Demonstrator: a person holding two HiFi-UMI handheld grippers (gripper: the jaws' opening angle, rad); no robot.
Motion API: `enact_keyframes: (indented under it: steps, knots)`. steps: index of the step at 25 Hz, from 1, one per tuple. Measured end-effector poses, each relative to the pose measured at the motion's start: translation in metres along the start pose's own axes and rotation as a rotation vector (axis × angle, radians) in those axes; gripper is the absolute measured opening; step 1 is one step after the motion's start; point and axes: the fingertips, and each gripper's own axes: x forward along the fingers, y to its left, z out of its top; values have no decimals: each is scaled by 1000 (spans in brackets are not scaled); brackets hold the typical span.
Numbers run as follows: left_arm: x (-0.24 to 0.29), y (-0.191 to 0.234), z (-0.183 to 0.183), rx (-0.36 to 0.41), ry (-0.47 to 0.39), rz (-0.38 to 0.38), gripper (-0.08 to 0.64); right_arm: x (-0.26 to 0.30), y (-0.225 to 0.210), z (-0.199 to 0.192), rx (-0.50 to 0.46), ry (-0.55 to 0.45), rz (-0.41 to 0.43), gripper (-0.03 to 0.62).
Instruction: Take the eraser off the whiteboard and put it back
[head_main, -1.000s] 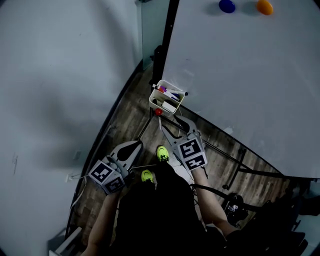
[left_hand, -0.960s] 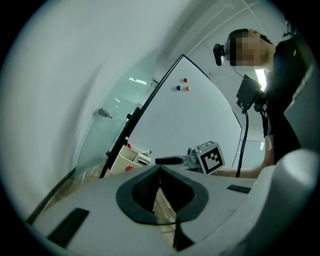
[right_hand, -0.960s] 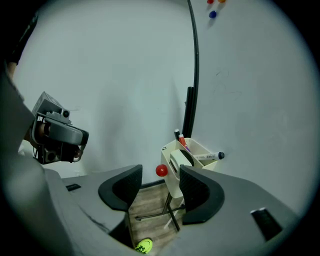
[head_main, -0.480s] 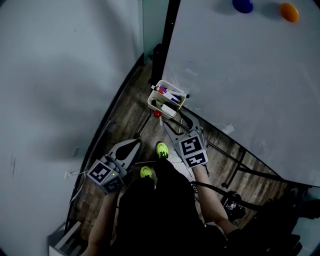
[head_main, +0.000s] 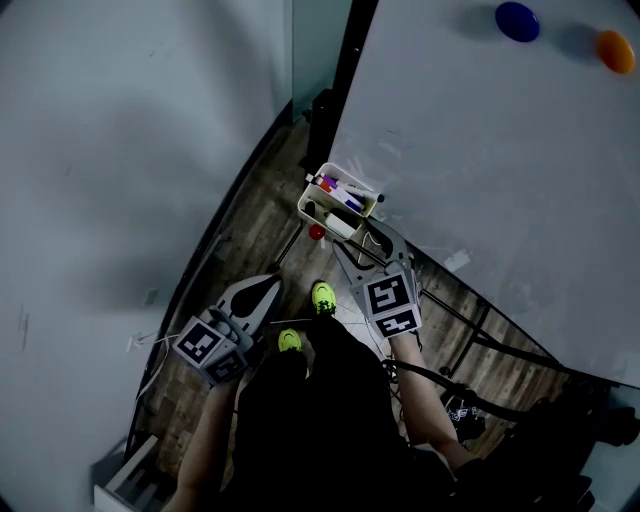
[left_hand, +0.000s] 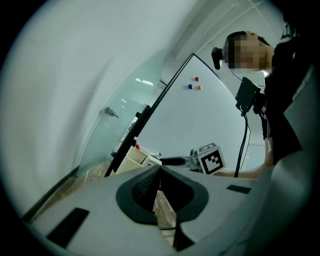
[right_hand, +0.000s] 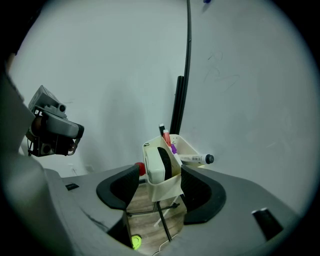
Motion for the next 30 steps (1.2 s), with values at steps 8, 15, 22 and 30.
enact_keyframes:
  steps: [8,15,22,30]
  knots:
    - [6,-1,0,-2,3,-11,12,5,2,6,-40,2,14,245]
    - [2,2,0,-7,1,-5,12,8,1,4,-96,35,2,213]
    - [-5,4,3,0,-8,9,12,9,3,0,-181,80,-6,182]
    - [-5,2,4,4,-12,8,12,10,6,0,-194,86,19,149]
